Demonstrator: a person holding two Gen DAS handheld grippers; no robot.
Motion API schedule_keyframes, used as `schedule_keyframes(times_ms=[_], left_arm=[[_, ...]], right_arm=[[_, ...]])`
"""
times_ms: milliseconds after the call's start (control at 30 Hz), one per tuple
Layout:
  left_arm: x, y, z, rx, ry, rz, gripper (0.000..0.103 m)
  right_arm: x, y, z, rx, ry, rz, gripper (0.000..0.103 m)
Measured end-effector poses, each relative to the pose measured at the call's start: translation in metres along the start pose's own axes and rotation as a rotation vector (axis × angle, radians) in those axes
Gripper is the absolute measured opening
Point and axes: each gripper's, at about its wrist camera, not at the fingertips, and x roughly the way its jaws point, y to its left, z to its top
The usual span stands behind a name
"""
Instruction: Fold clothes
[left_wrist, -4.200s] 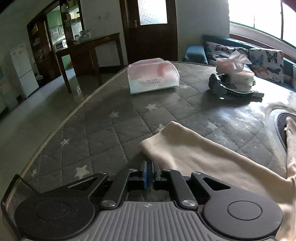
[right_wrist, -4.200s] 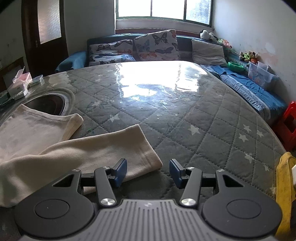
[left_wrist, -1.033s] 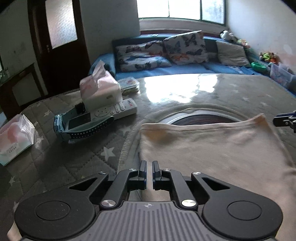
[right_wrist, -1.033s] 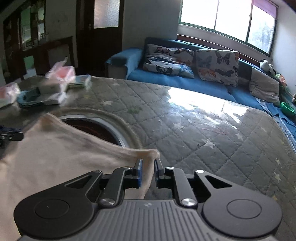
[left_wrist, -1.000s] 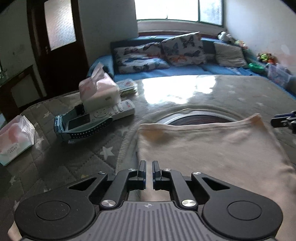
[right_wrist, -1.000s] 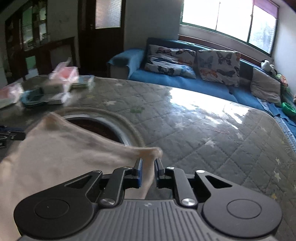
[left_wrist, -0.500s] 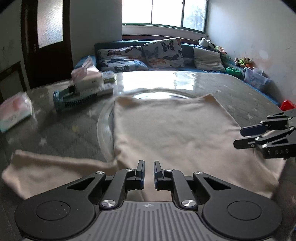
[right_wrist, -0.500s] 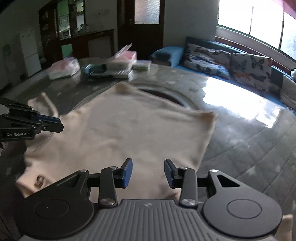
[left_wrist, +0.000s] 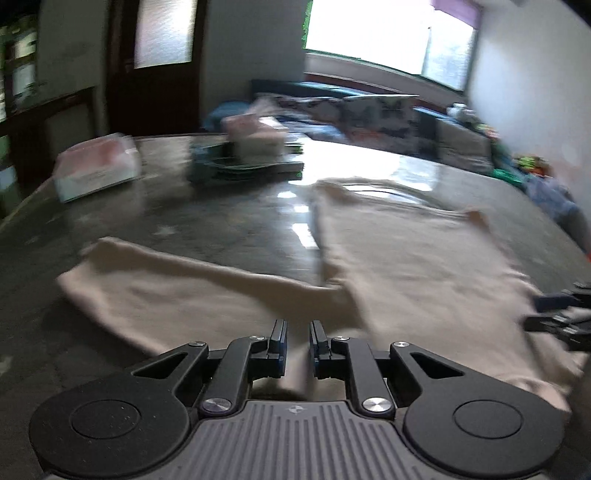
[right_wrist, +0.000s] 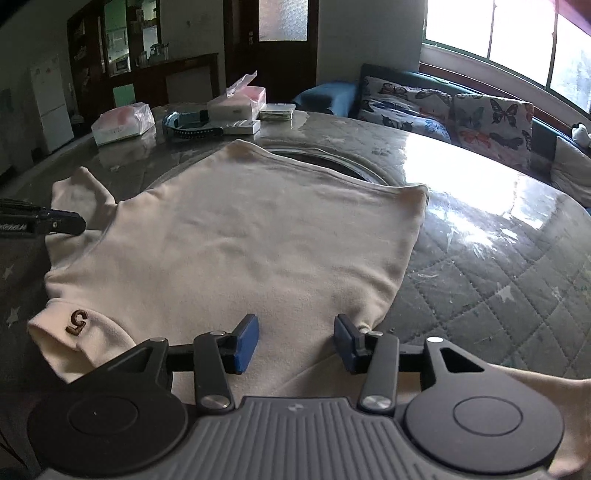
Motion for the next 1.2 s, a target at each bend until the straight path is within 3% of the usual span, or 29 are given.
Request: schedule_keyframes(times_ms=[200,300,367,567,700,867,1200], left_arm=[[0.006,0.044,0.008,-0.087,-0.013,0.128,0.015],[0.009,0.058,0.012,-0.089,-0.026,0.171,0.015],[0.013,0.063,0.015,-0.07,-0.023,0.238,0.015],[0.014,0.073,0.019,-0.08,-0.02,0.268,0.016],[0.01,0.069,0.019,-0.061,-0.016,0.287,0.025],[-0.007,0.05,0.02,-0.038,-0.039,0.238,0.025],[-0.037,-0.062,-0.002,0.211,-0.057,-0.063,0.025]], right_arm=[[0.001,0.0,0.0,0.001,0.0,0.0,0.047],[0.001,0.0,0.0,0.003,-0.002,-0.002,0.048],[0.002,0.001,-0.001,0.002,-0.003,-0.003,0.049],[0.002,0.001,0.0,-0.002,0.001,-0.005,0.05],[-0.002,0.008,0.003,-0.016,-0.01,-0.001,0.05],[-0.013,0.028,0.002,-0.064,-0.03,0.045,0.051],[-0.039,0.052,-0.017,-0.134,-0.07,0.051,0.051]])
